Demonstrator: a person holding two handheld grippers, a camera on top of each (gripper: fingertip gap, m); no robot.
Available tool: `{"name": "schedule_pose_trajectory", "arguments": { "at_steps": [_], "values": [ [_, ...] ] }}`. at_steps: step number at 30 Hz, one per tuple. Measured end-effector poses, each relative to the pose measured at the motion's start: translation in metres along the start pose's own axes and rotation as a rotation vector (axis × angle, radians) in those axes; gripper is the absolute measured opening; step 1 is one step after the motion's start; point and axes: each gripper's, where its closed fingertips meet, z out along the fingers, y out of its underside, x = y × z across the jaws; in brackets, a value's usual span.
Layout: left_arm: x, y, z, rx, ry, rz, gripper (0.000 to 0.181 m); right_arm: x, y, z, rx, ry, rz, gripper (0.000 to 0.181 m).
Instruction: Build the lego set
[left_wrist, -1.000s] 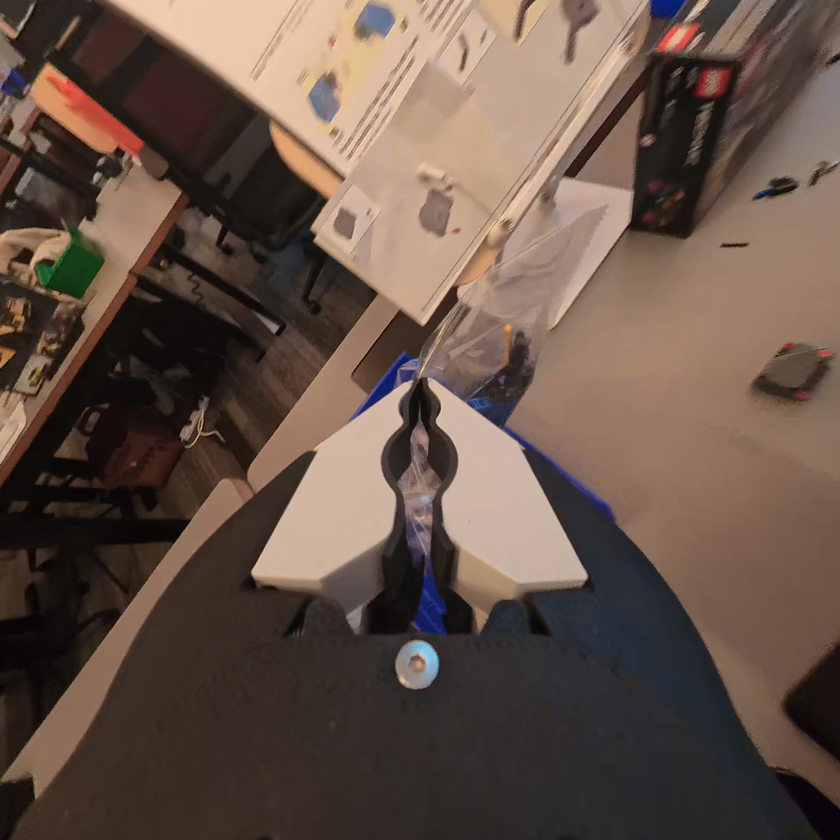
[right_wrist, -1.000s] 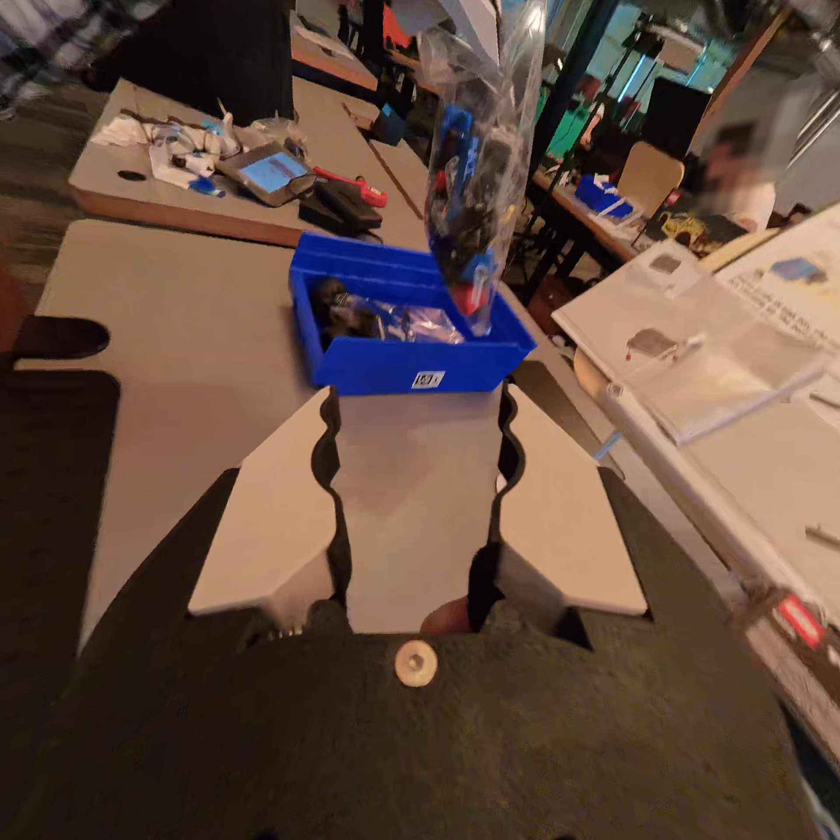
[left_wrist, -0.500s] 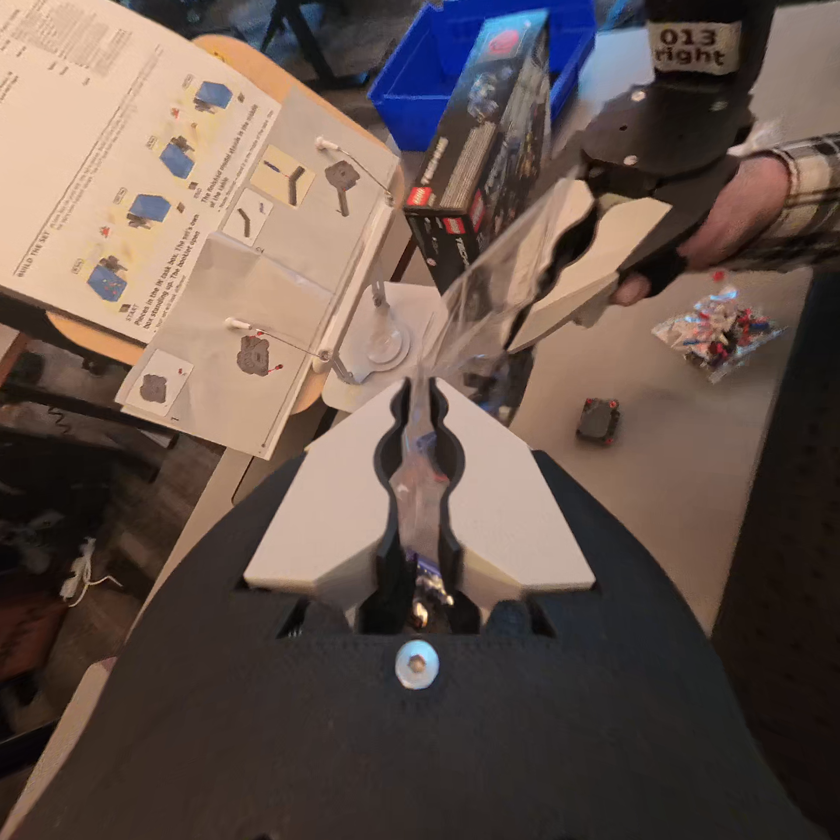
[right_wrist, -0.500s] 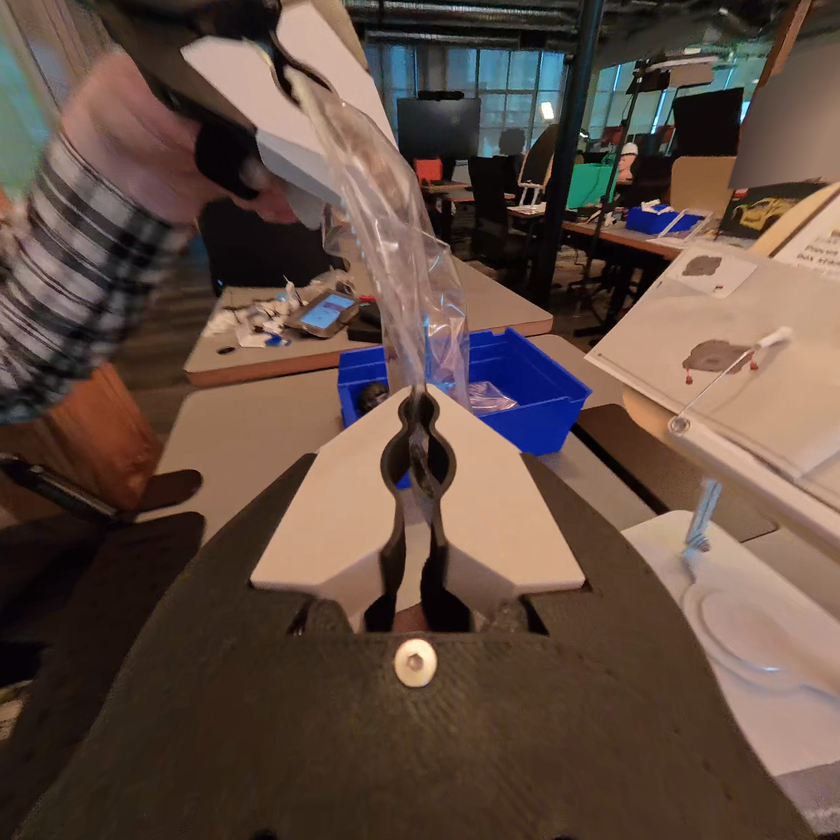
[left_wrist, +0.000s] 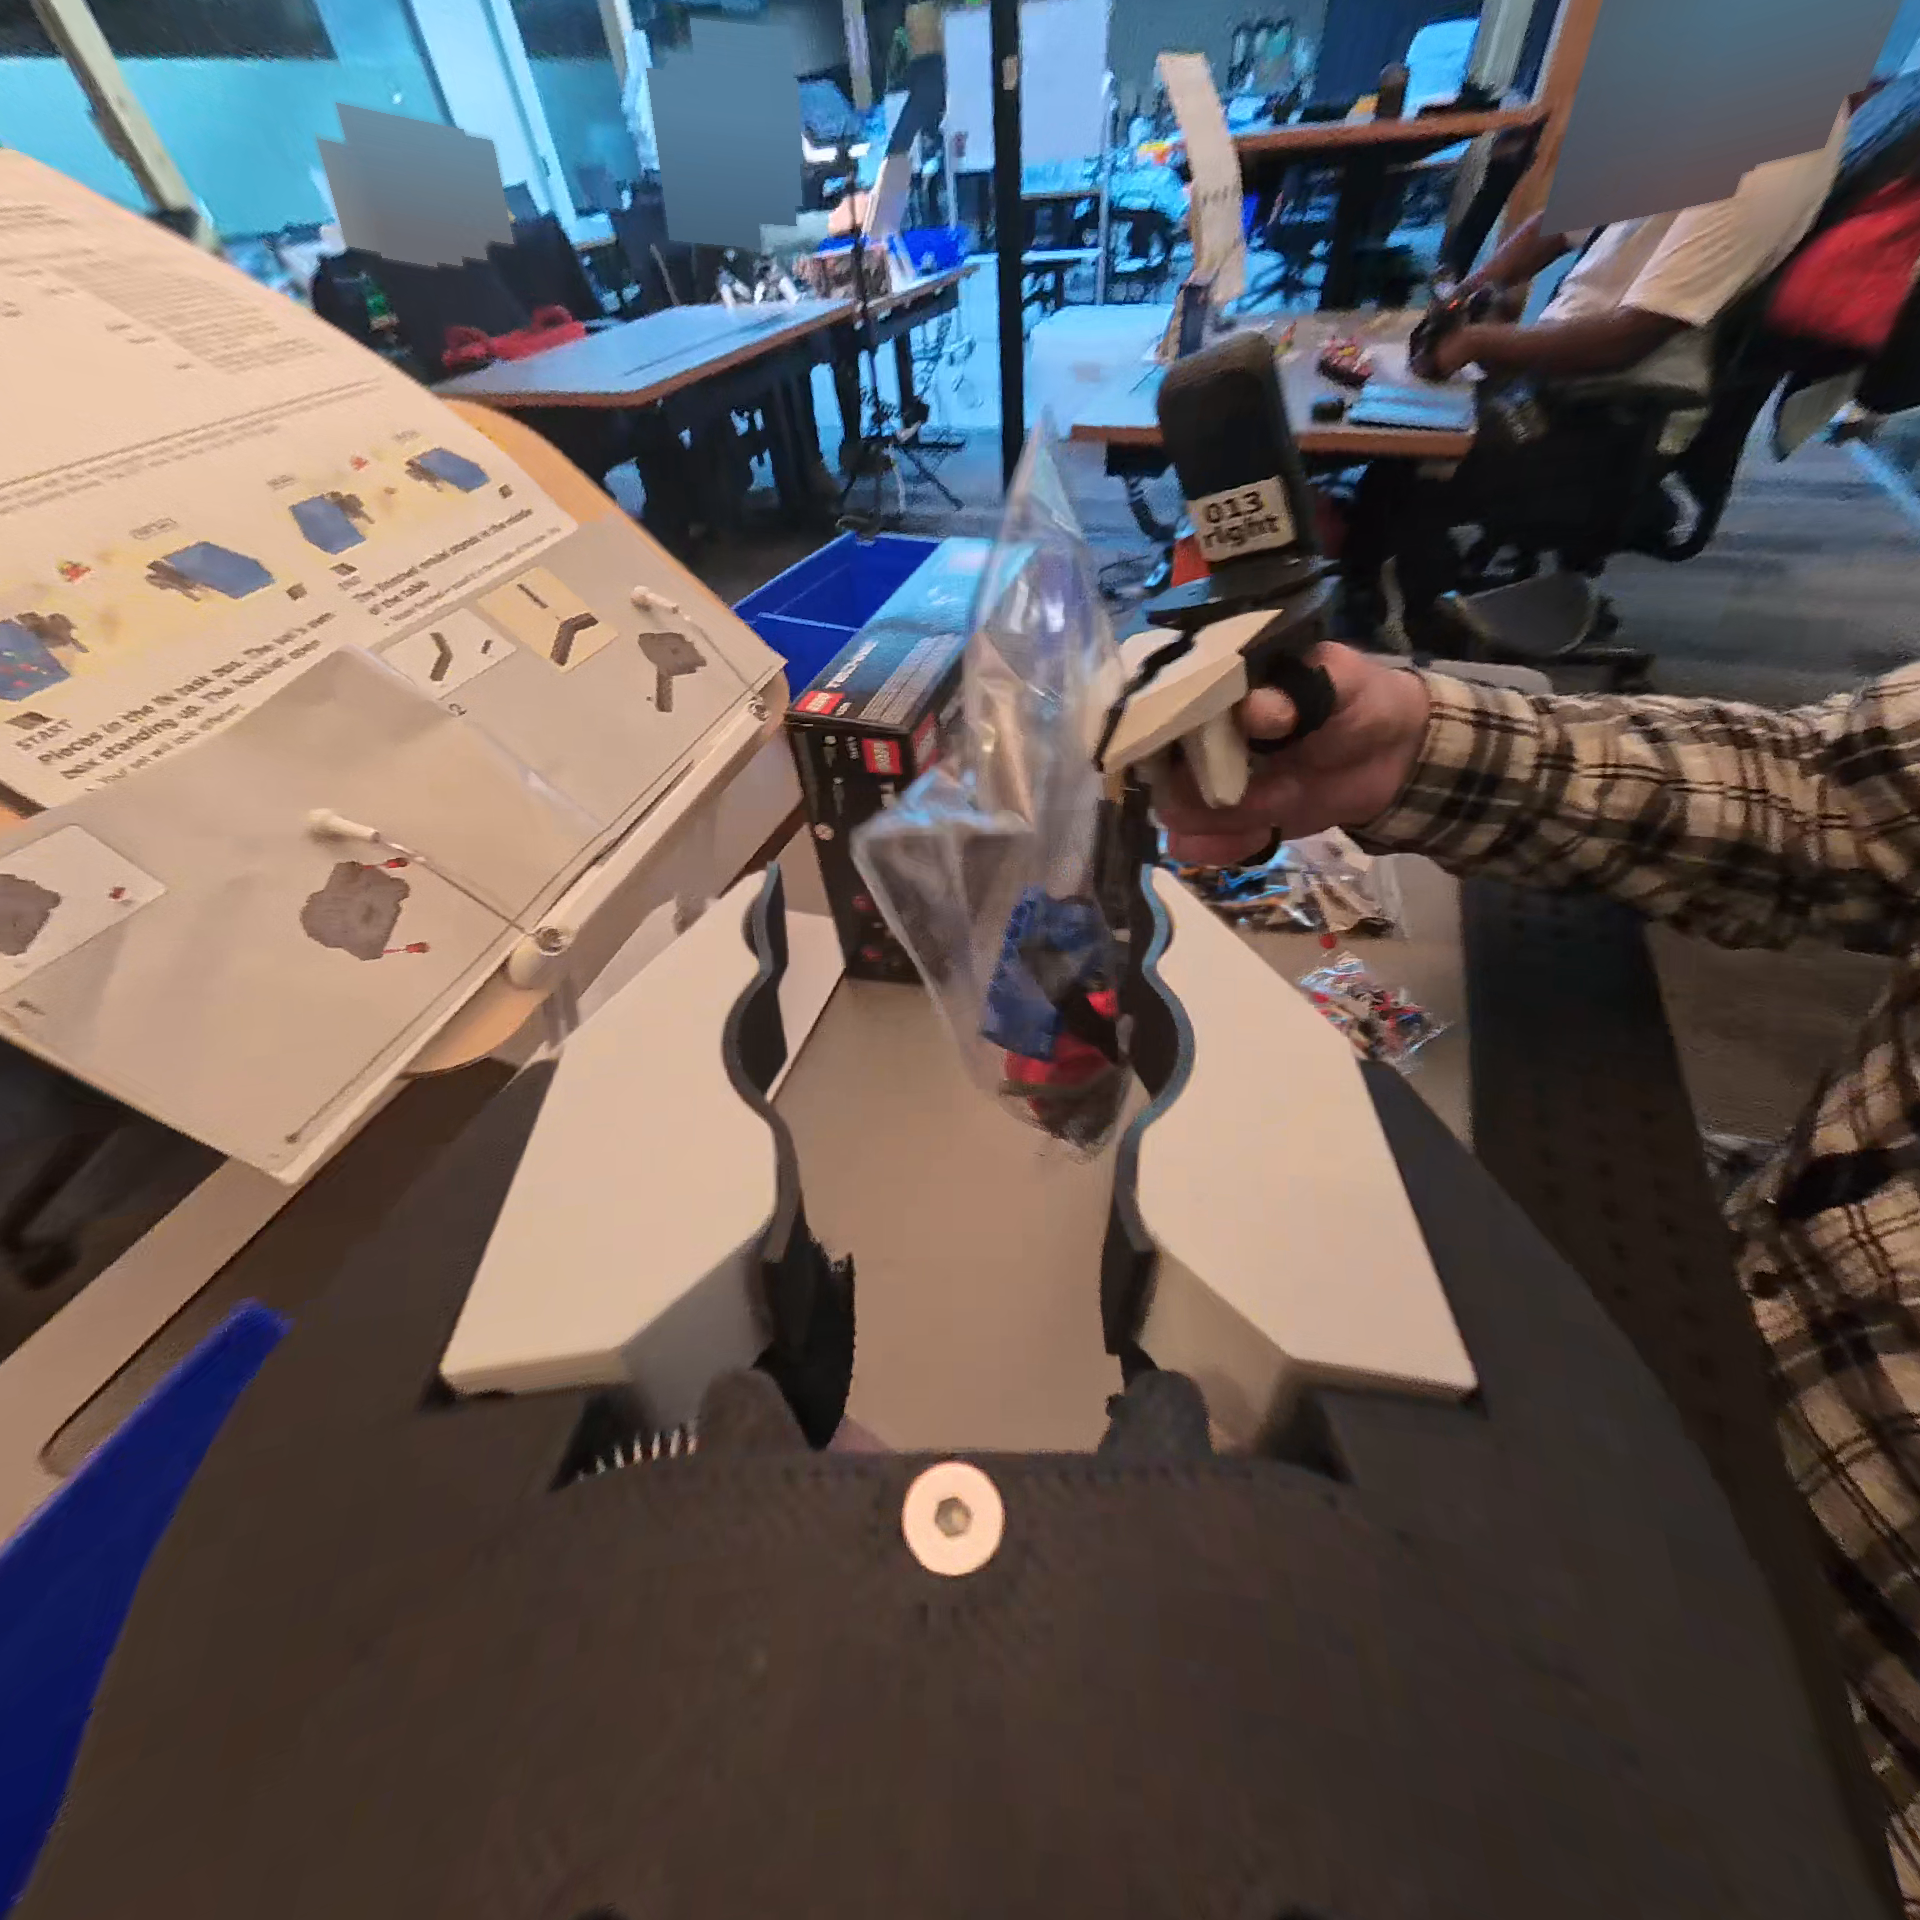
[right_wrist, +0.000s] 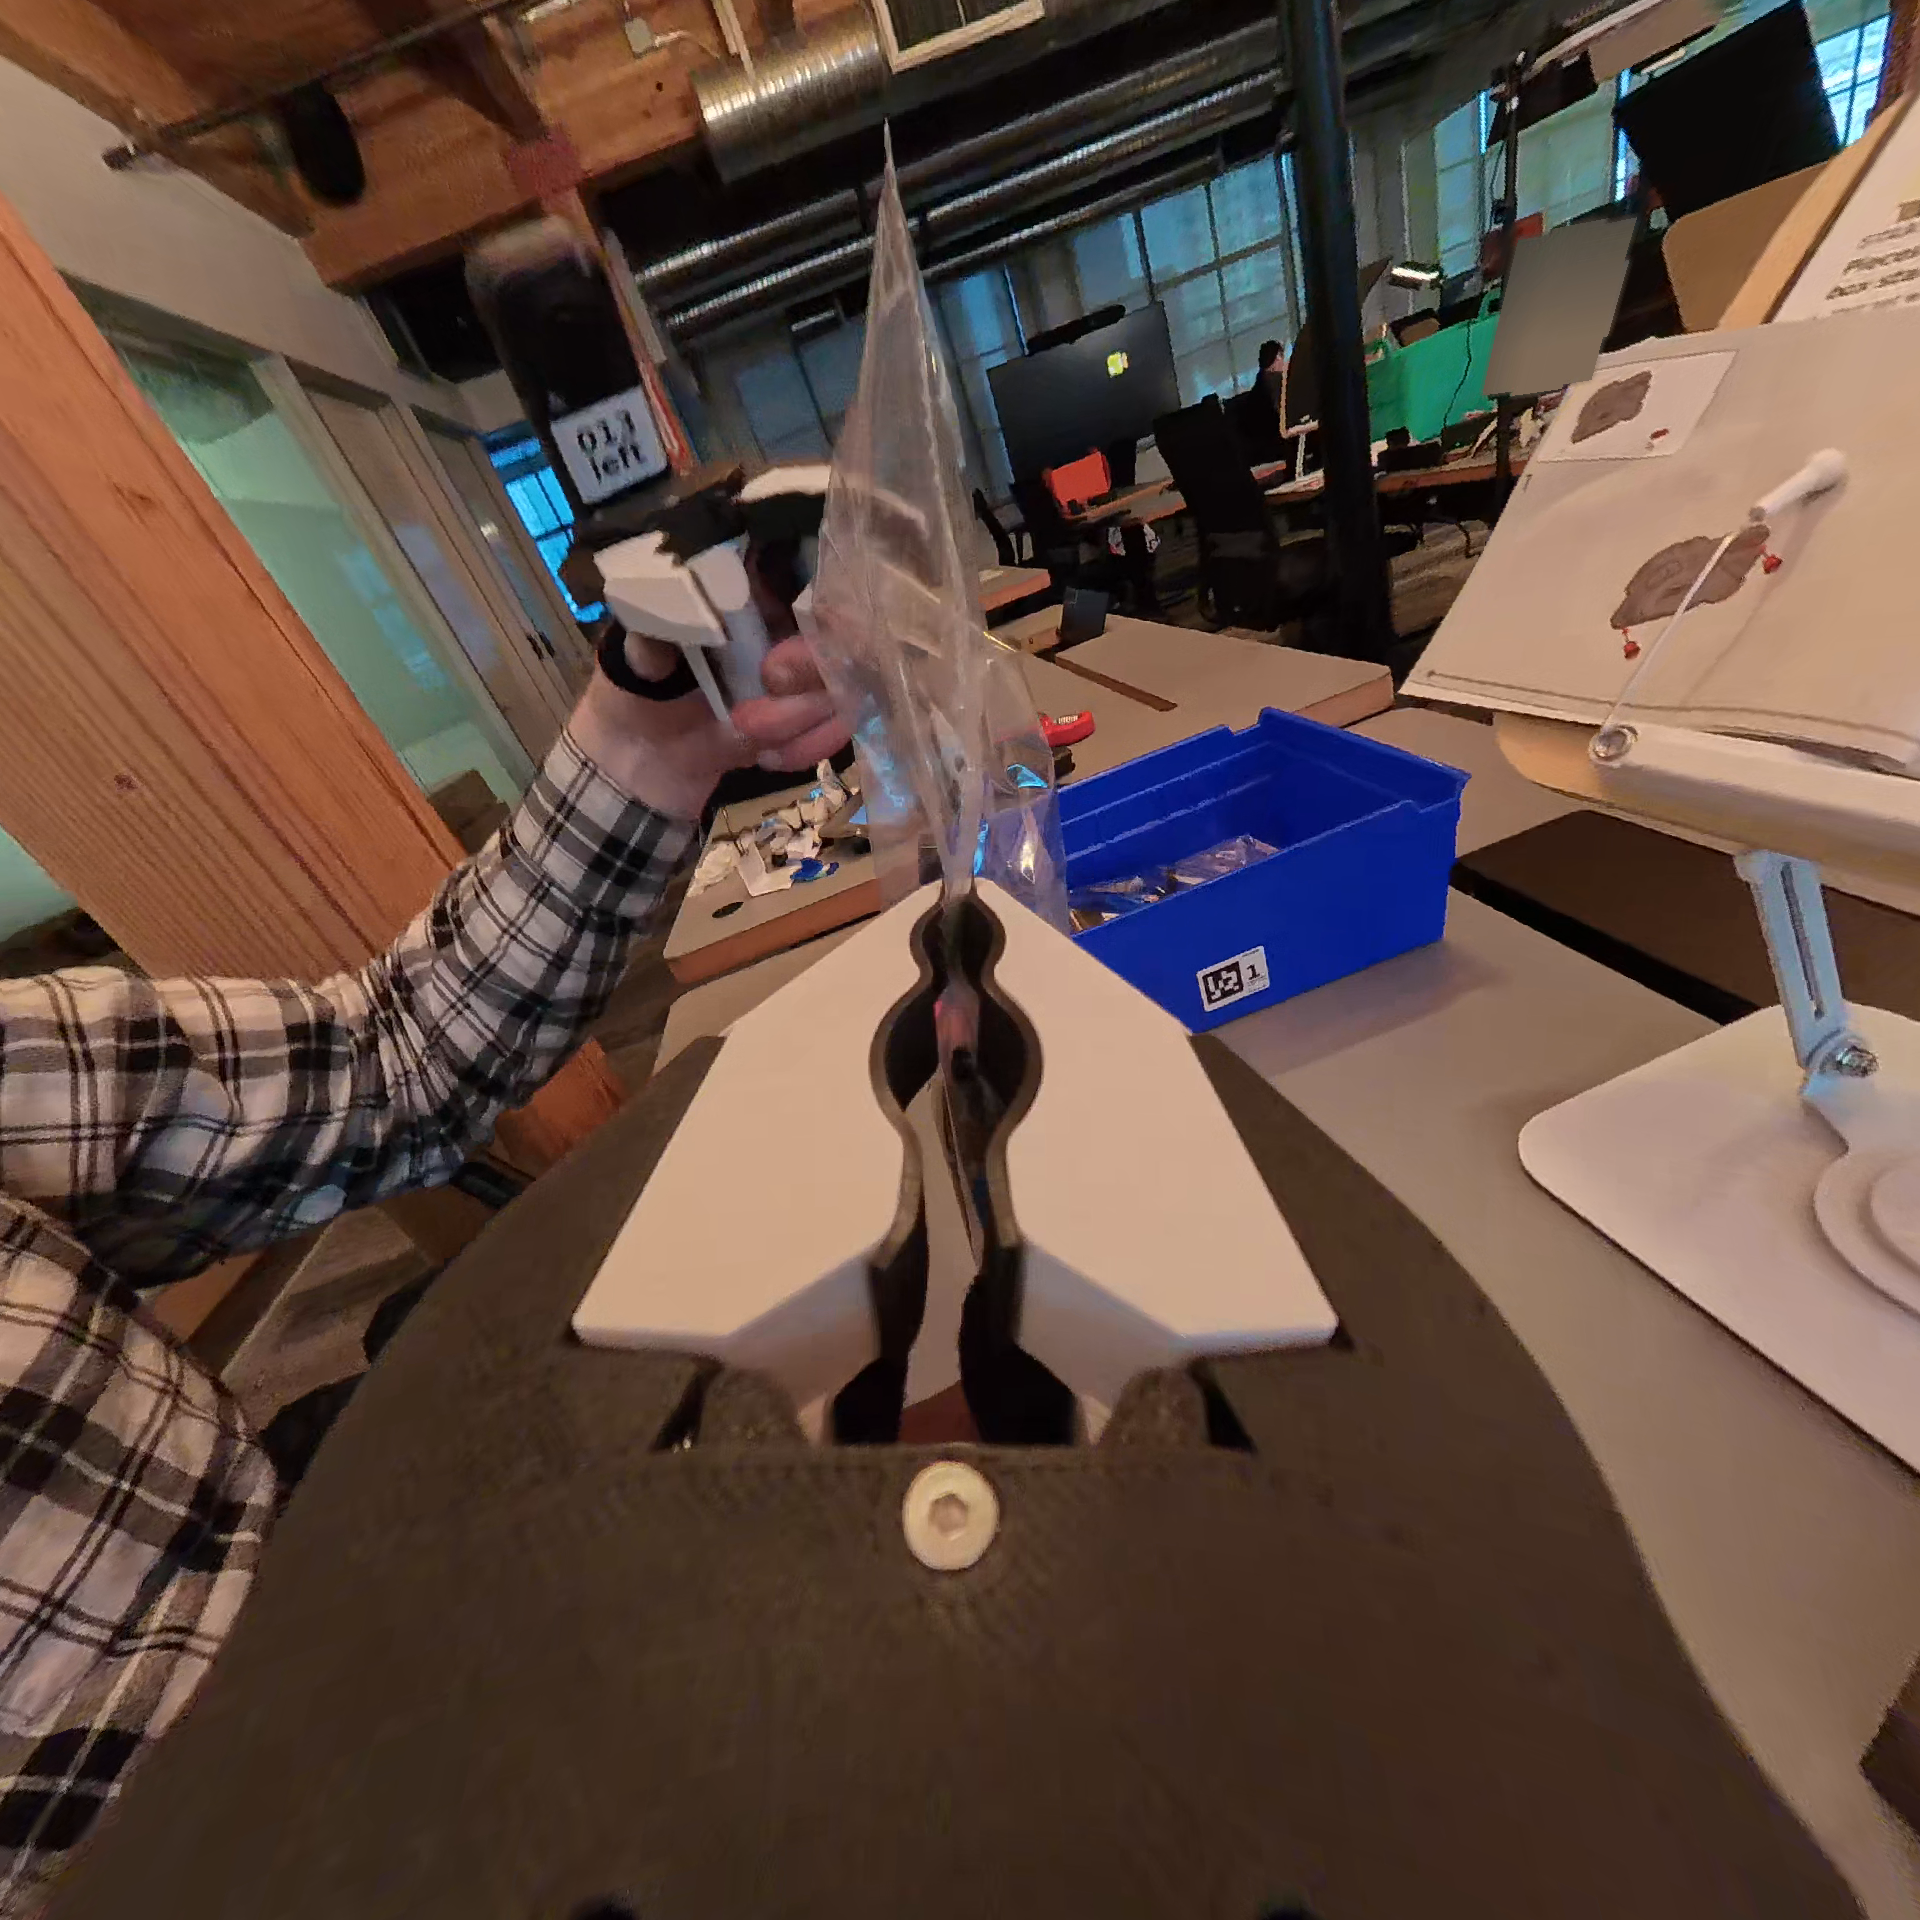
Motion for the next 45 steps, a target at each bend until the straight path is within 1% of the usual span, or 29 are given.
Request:
{"name": "schedule_pose_trajectory", "arguments": {
  "at_steps": [2,5,8,9,10,11,12,15,16,17,18,20,22,24,26,27,29,30,31,32,34,35,37,39,40,42,43,45],
  "values": [
    [0.009,0.01,0.004,0.025,0.04,-0.02,0.062,-0.001,-0.001,-0.004,0.027,-0.02,0.028,0.0],
    [0.01,0.037,0.027,0.027,0.072,-0.08,0.06,-0.007,-0.001,-0.006,0.054,-0.062,0.046,0.0],
    [0.02,0.051,0.048,0.094,0.148,-0.138,0.033,-0.018,-0.003,-0.01,0.097,-0.104,0.061,0.0],
    [0.025,0.055,0.054,0.095,0.16,-0.108,0.016,-0.022,-0.003,-0.012,0.111,-0.115,0.066,0.0],
    [0.028,0.055,0.057,0.103,0.14,-0.042,0.0,-0.024,-0.002,-0.015,0.12,-0.118,0.068,0.0],
    [0.032,0.053,0.057,0.107,0.129,0.022,0.0,-0.025,0.0,-0.017,0.126,-0.113,0.072,0.0],
    [0.032,0.053,0.057,0.088,0.113,0.043,0.0,-0.023,0.002,-0.02,0.134,-0.102,0.08,0.0],
    [0.028,0.059,0.053,-0.023,0.066,0.079,0.0,-0.004,0.018,-0.026,0.11,-0.008,0.081,0.001],
    [0.024,0.062,0.049,-0.075,0.034,0.094,0.0,0.003,0.024,-0.027,0.086,0.038,0.07,0.012],
    [0.018,0.064,0.044,-0.127,-0.004,0.107,0.0,0.01,0.029,-0.028,0.054,0.089,0.055,0.03],
    [0.015,0.065,0.038,-0.174,-0.031,0.121,0.0,0.017,0.033,-0.031,0.014,0.146,0.023,0.044],
    [0.01,0.073,0.025,-0.318,-0.074,0.13,0.0,0.021,0.03,-0.037,-0.045,0.264,-0.13,0.054],
    [0.005,0.081,0.015,-0.454,-0.131,0.178,0.0,0.001,0.016,-0.035,-0.067,0.288,-0.281,0.06],
    [0.006,0.089,0.014,-0.561,-0.15,0.199,0.0,-0.029,0.006,-0.02,-0.111,0.27,-0.439,0.064],
    [0.011,0.094,0.021,-0.624,-0.143,0.214,0.0,-0.047,0.008,0.003,-0.203,0.283,-0.588,0.067],
    [0.015,0.094,0.027,-0.634,-0.13,0.219,0.0,-0.045,0.013,0.014,-0.266,0.315,-0.651,0.071],
    [0.024,0.091,0.039,-0.634,-0.1,0.236,0.0,-0.03,0.023,0.032,-0.365,0.359,-0.735,0.073],
    [0.027,0.088,0.045,-0.624,-0.085,0.246,0.0,-0.024,0.026,0.039,-0.385,0.351,-0.731,0.065],
    [0.029,0.088,0.049,-0.621,-0.077,0.248,0.0,-0.018,0.027,0.043,-0.394,0.347,-0.72,0.03],
    [0.028,0.088,0.053,-0.615,-0.074,0.26,0.0,-0.011,0.026,0.044,-0.403,0.353,-0.711,0.003],
    [0.026,0.086,0.061,-0.561,-0.057,0.272,0.0,-0.004,0.021,0.04,-0.398,0.328,-0.649,0.0],
    [0.025,0.083,0.065,-0.521,-0.053,0.251,0.0,-0.003,0.018,0.037,-0.383,0.311,-0.624,0.0],
    [0.022,0.076,0.069,-0.439,-0.055,0.262,0.001,-0.001,0.01,0.03,-0.334,0.276,-0.542,0.0],
    [0.01,0.082,0.068,-0.434,-0.1,0.259,0.024,0.008,0.0,0.02,-0.28,0.28,-0.462,0.0],
    [0.008,0.085,0.069,-0.403,-0.097,0.241,0.03,0.01,-0.004,0.014,-0.253,0.277,-0.428,0.0],
    [0.012,0.098,0.07,-0.382,-0.029,0.169,0.042,0.013,-0.011,0.005,-0.209,0.261,-0.361,0.0],
    [0.01,0.102,0.07,-0.361,-0.024,0.147,0.046,0.015,-0.011,0.002,-0.2,0.255,-0.338,0.0],
    [0.013,0.105,0.072,-0.311,0.025,0.097,0.043,0.022,-0.01,-0.002,-0.182,0.262,-0.292,0.0]
  ]
}}
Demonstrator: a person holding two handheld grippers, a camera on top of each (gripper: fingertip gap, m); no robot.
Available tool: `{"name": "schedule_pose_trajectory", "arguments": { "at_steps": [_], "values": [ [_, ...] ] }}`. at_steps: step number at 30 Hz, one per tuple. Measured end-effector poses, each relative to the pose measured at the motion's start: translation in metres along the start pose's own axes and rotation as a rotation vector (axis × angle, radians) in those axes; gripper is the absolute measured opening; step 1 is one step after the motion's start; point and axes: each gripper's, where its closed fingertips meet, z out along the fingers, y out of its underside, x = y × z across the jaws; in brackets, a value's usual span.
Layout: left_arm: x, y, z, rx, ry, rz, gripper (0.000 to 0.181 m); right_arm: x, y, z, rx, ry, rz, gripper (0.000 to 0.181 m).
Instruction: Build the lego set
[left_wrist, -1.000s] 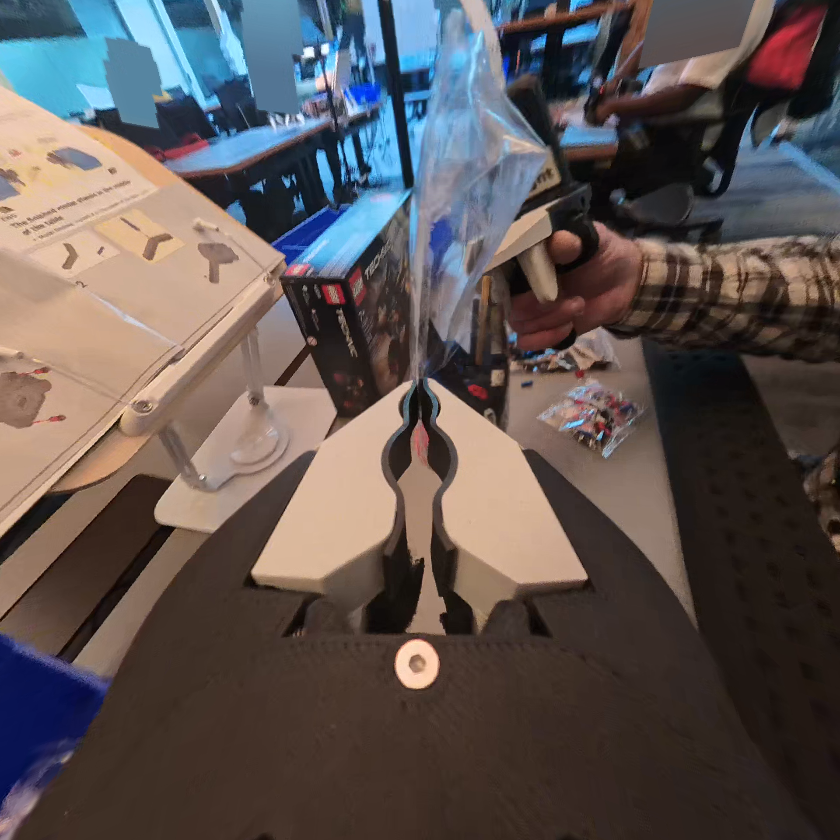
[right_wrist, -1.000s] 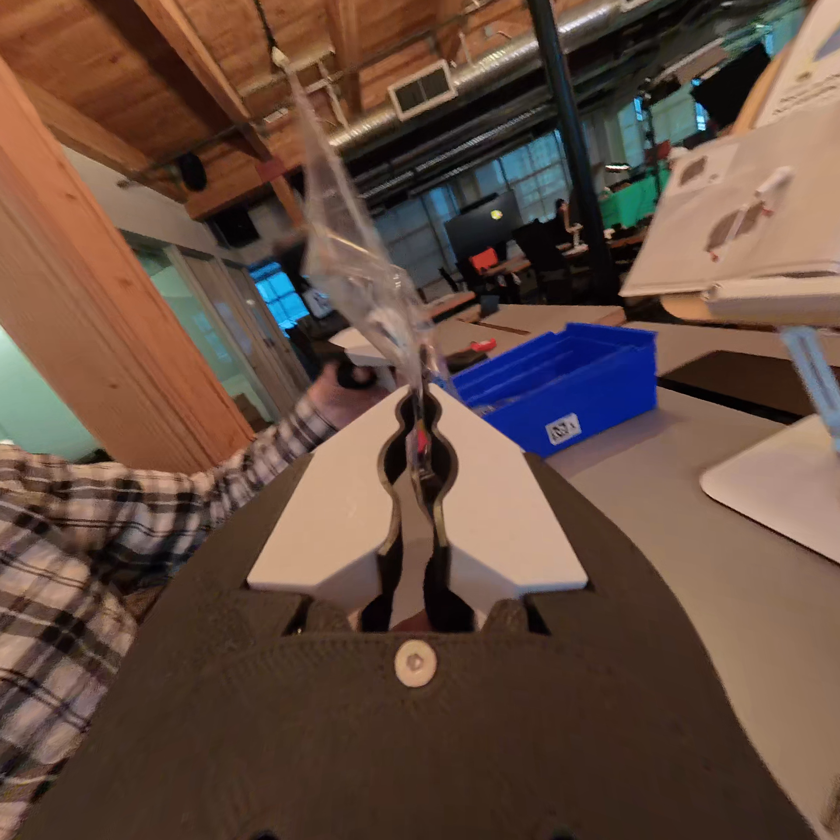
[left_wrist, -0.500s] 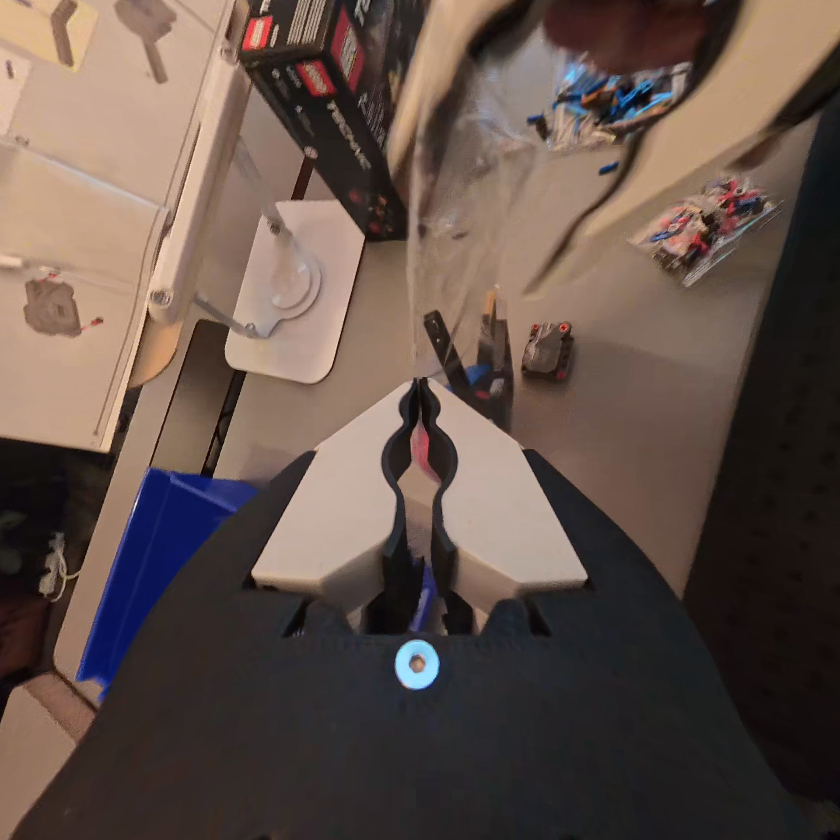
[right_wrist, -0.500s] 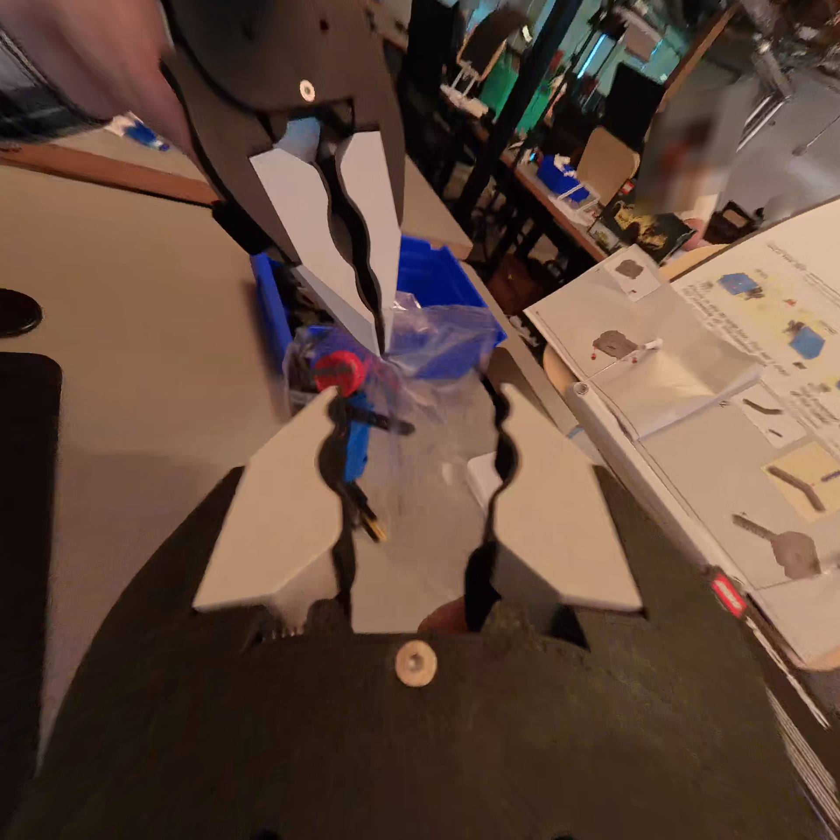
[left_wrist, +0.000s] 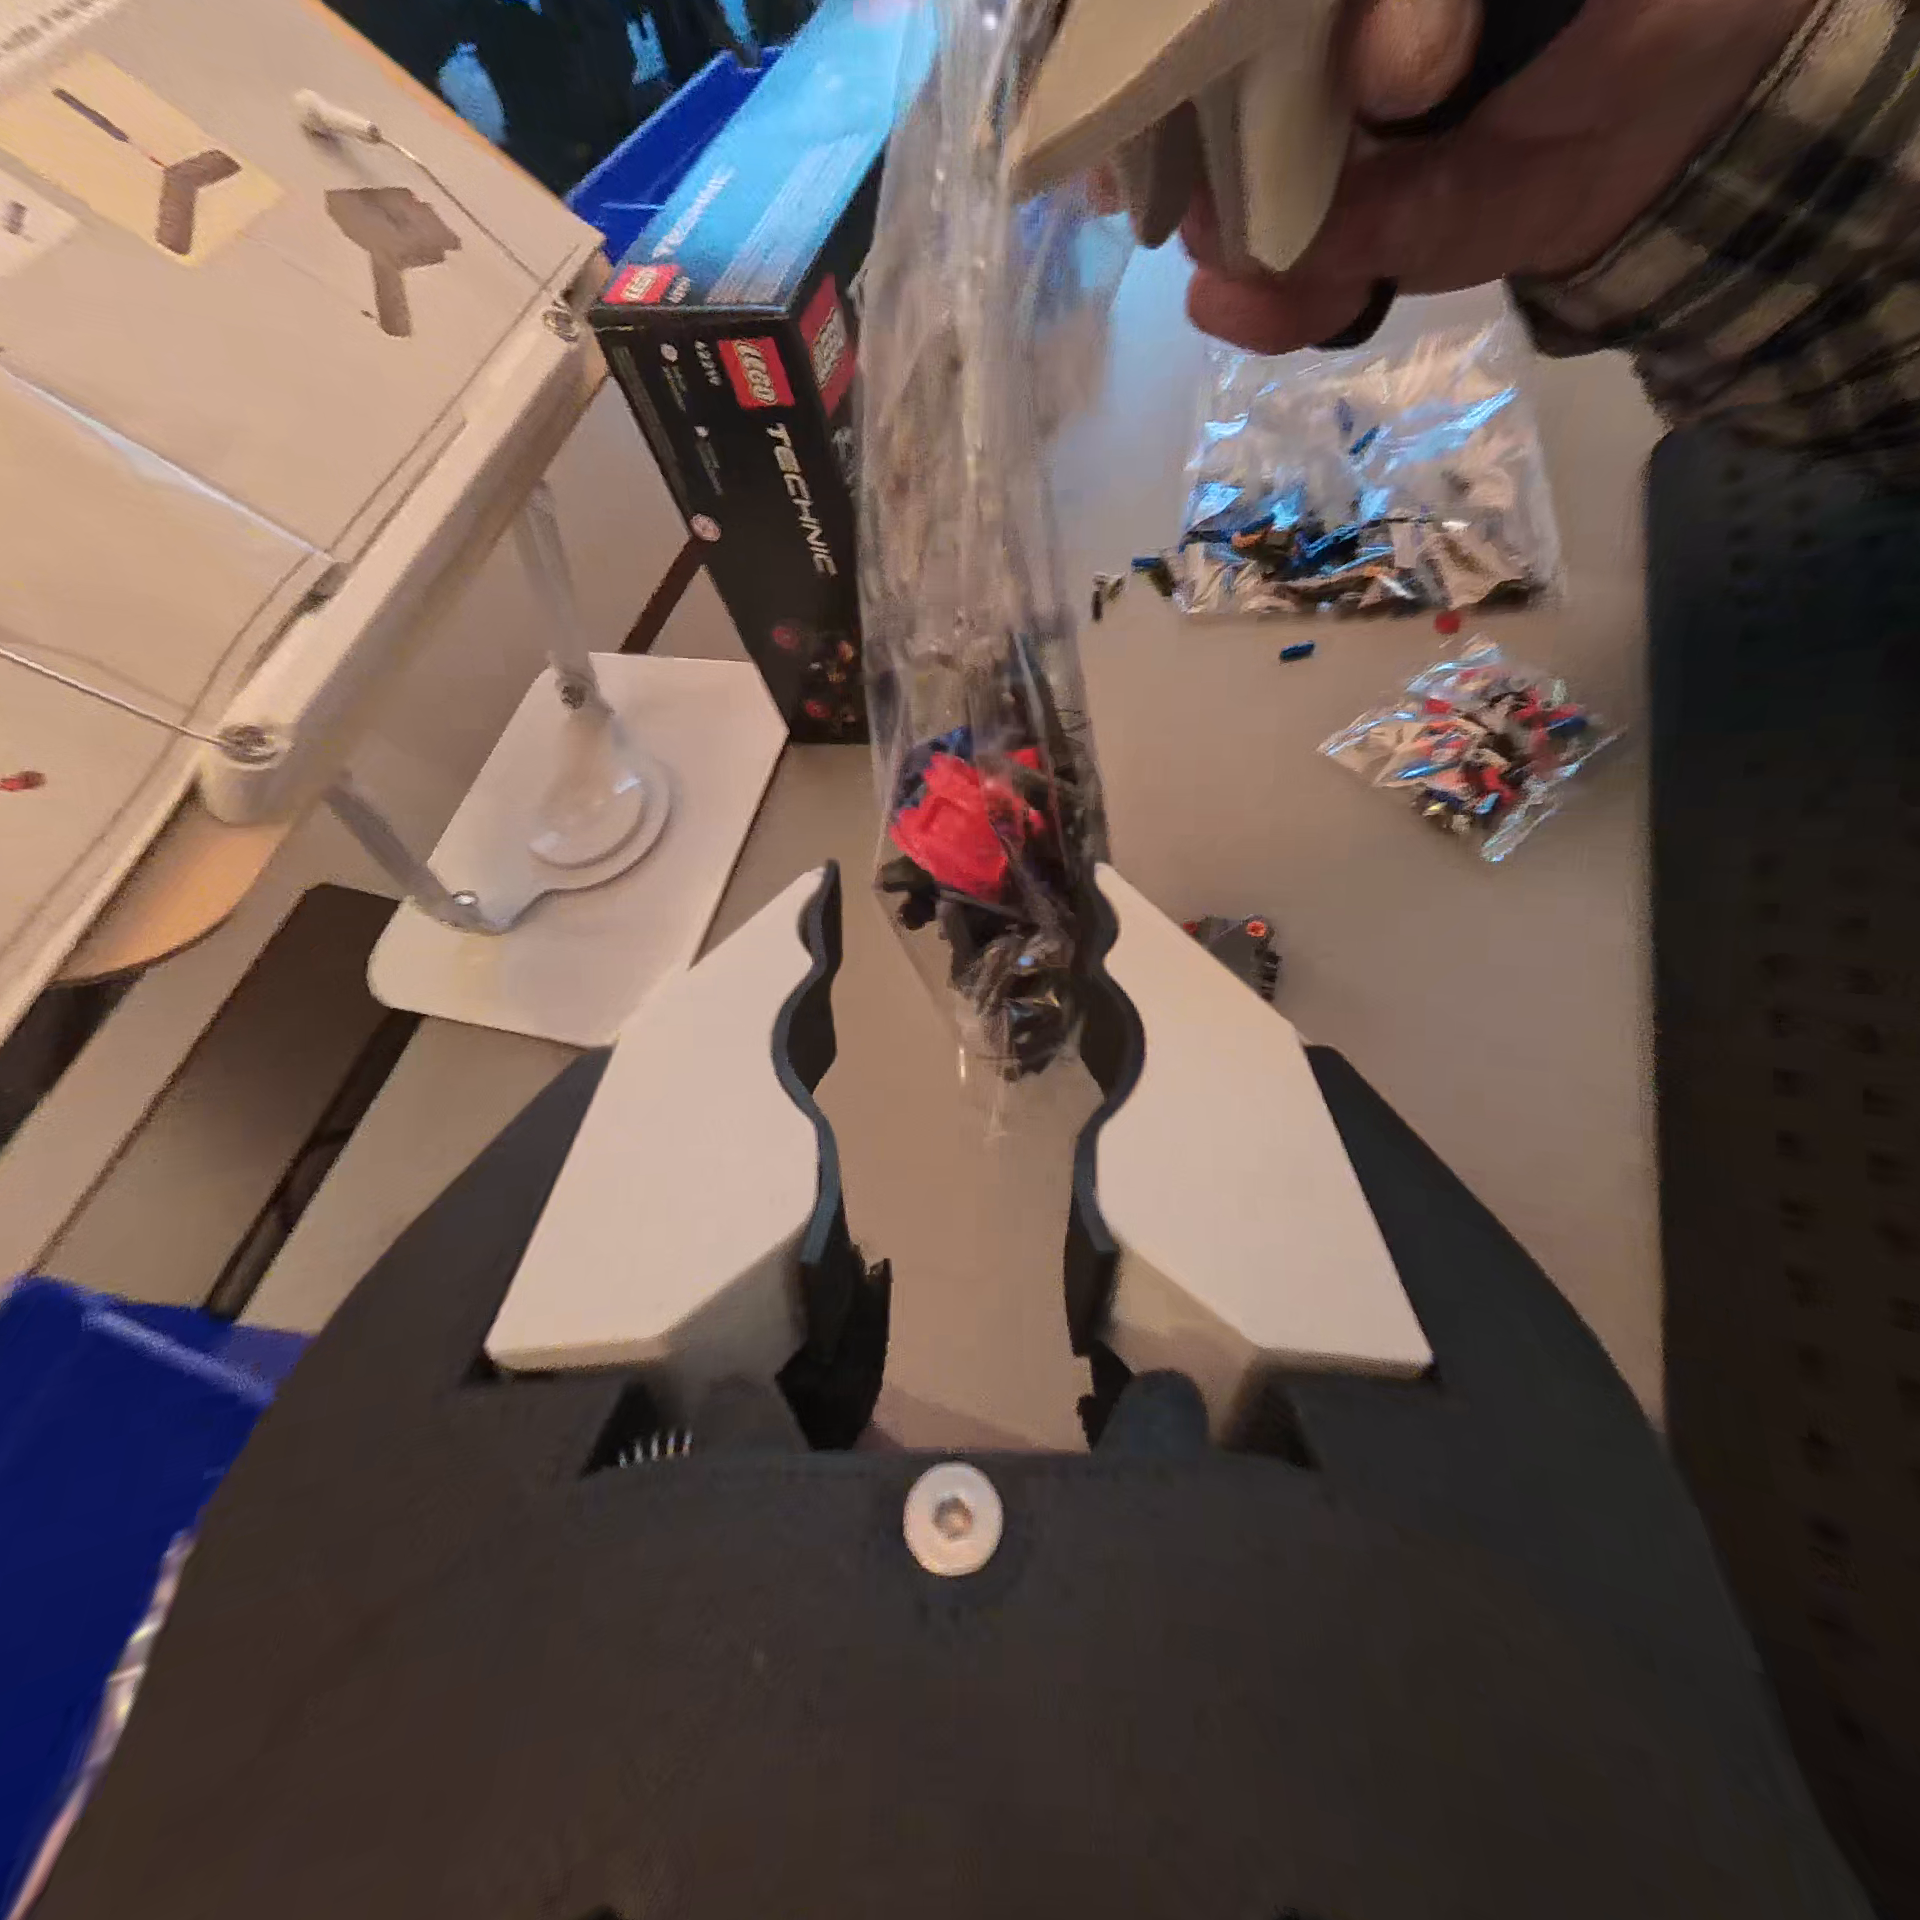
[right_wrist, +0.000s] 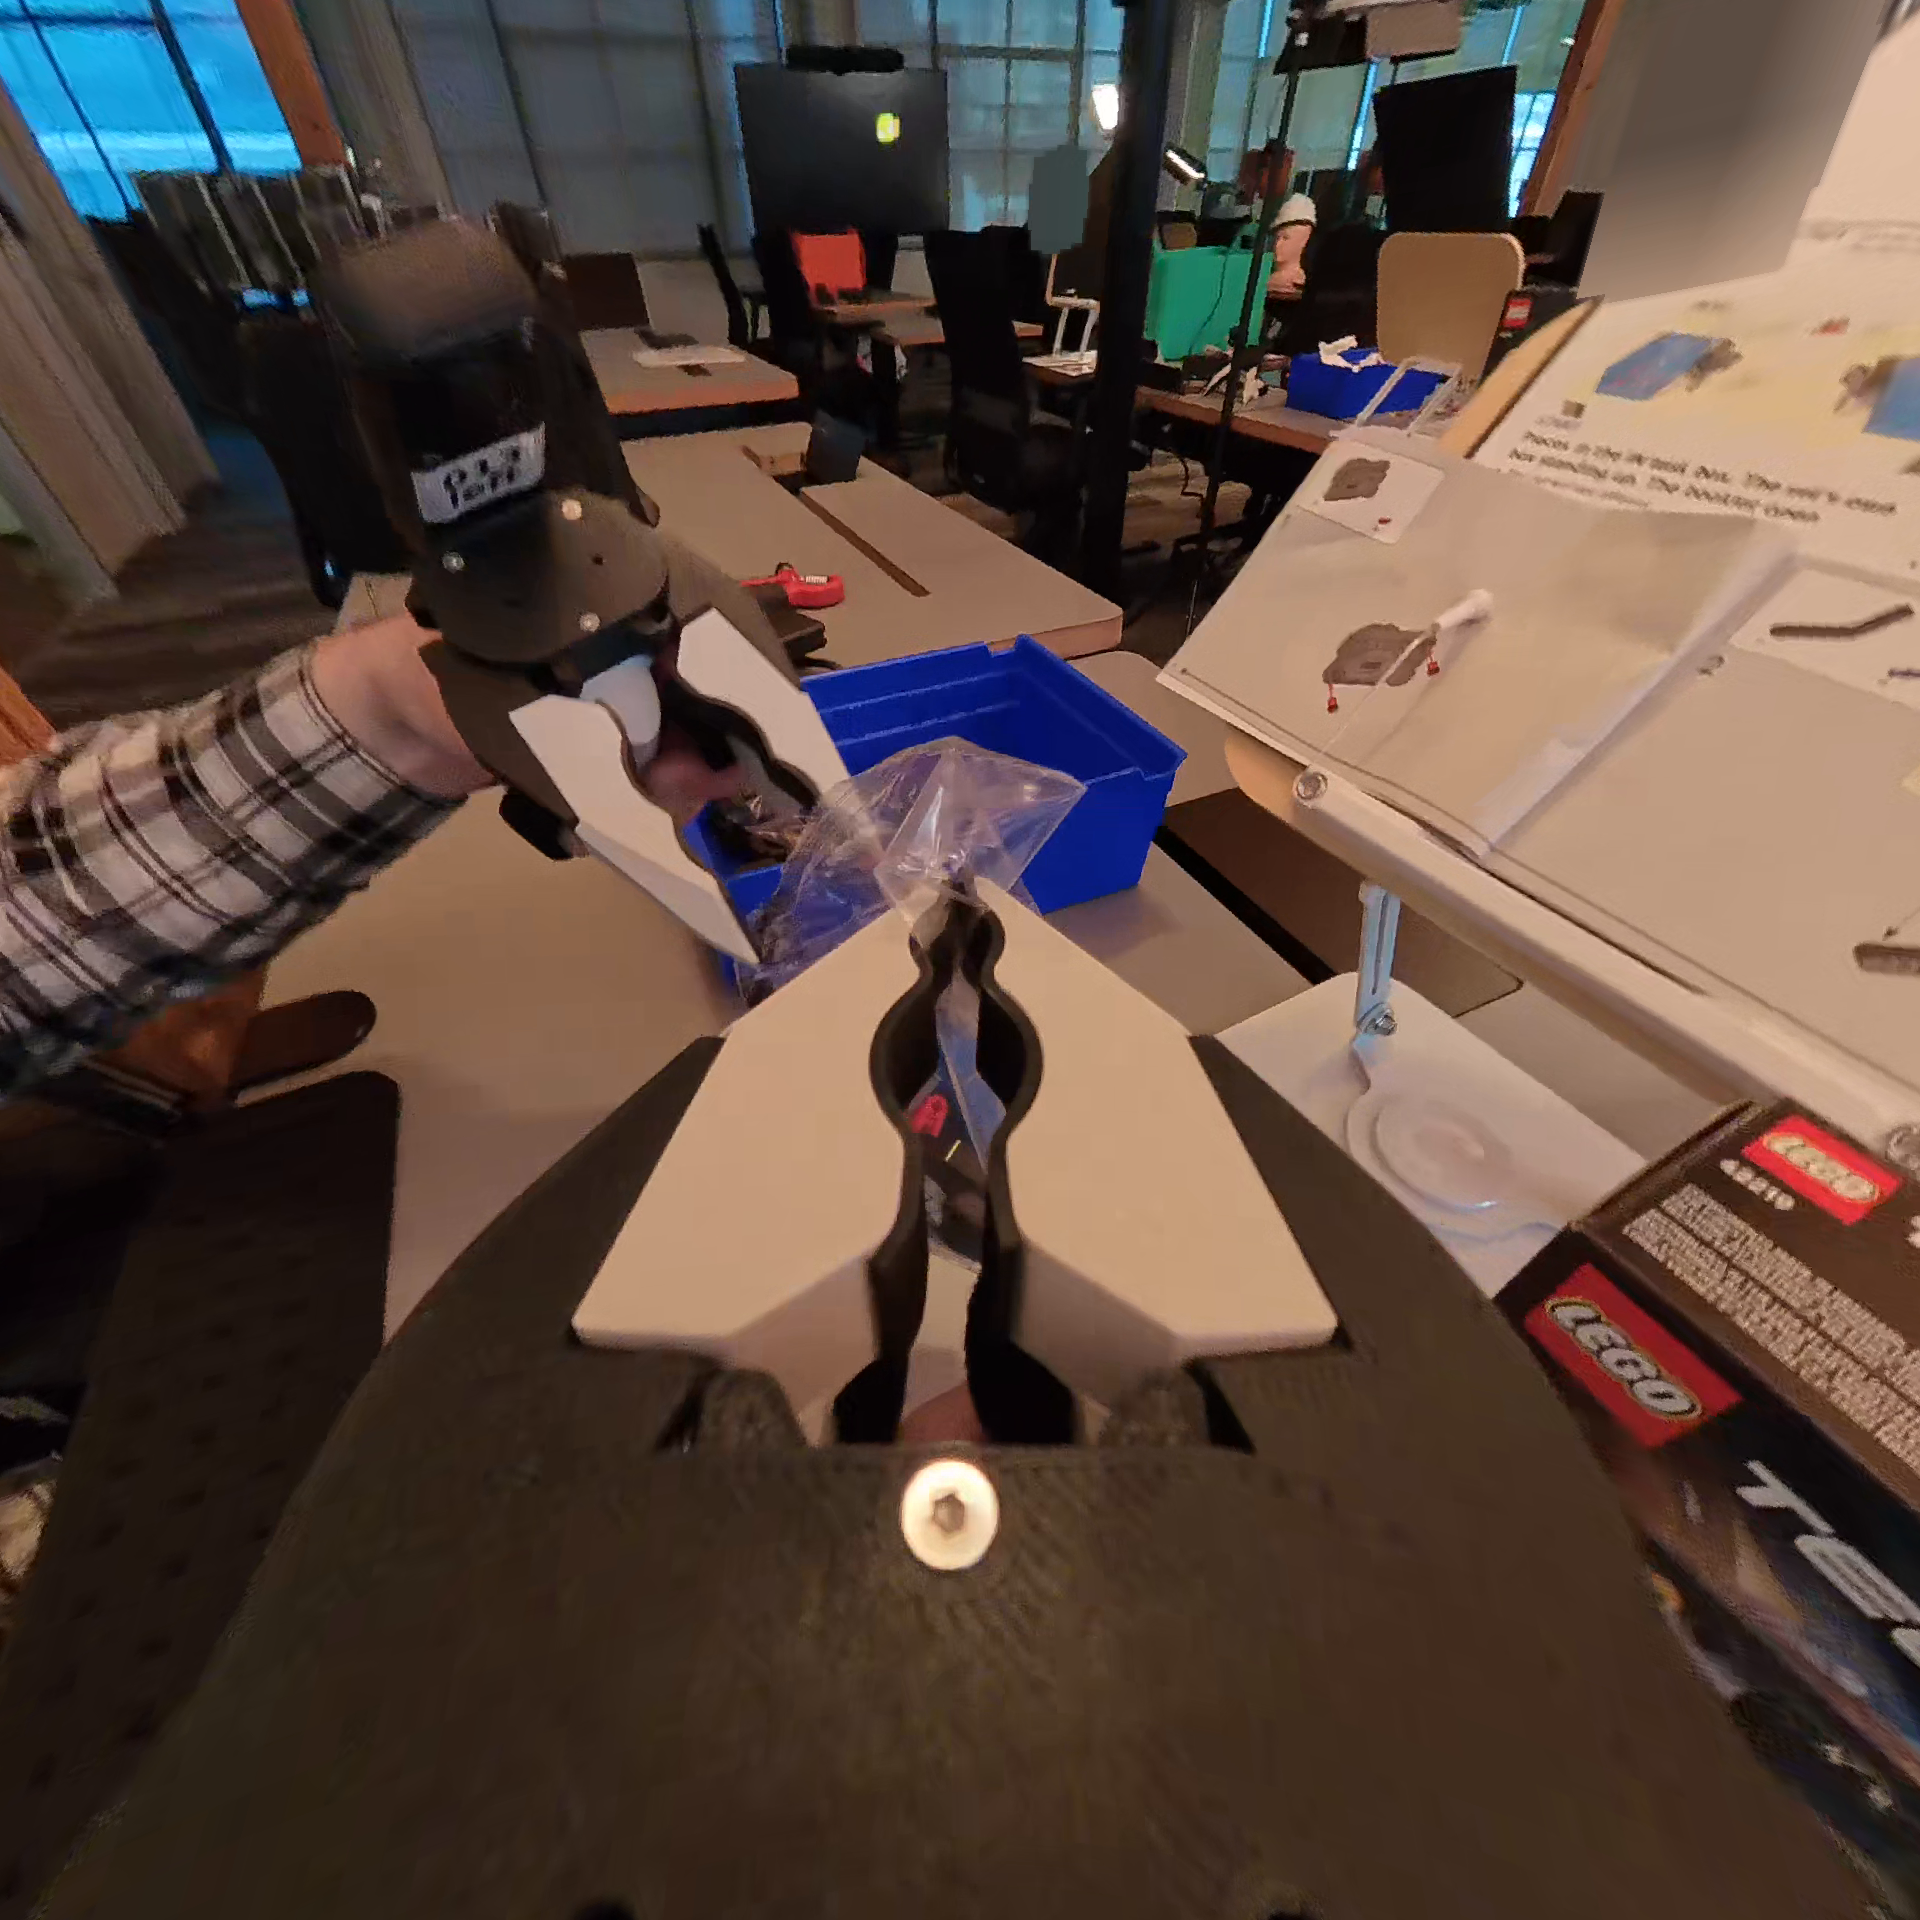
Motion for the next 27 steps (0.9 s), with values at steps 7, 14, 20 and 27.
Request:
{"name": "schedule_pose_trajectory", "arguments": {
  "at_steps": [7,14,20,27],
  "values": [
    [-0.001,0.015,0.02,-0.076,-0.051,0.105,0.0,0.012,0.023,-0.002,0.02,-0.041,0.154,0.0],
    [-0.015,0.036,0.03,-0.251,-0.107,0.138,0.0,0.044,0.087,-0.018,-0.339,0.207,-0.078,0.048],
    [-0.021,0.034,0.037,-0.349,-0.211,0.22,0.0,0.006,0.031,-0.016,-0.333,0.23,-0.386,0.047],
    [-0.013,0.029,0.052,-0.353,-0.301,0.209,0.0,-0.013,0.069,0.029,-0.493,0.066,-0.38,0.043]
  ]
}}
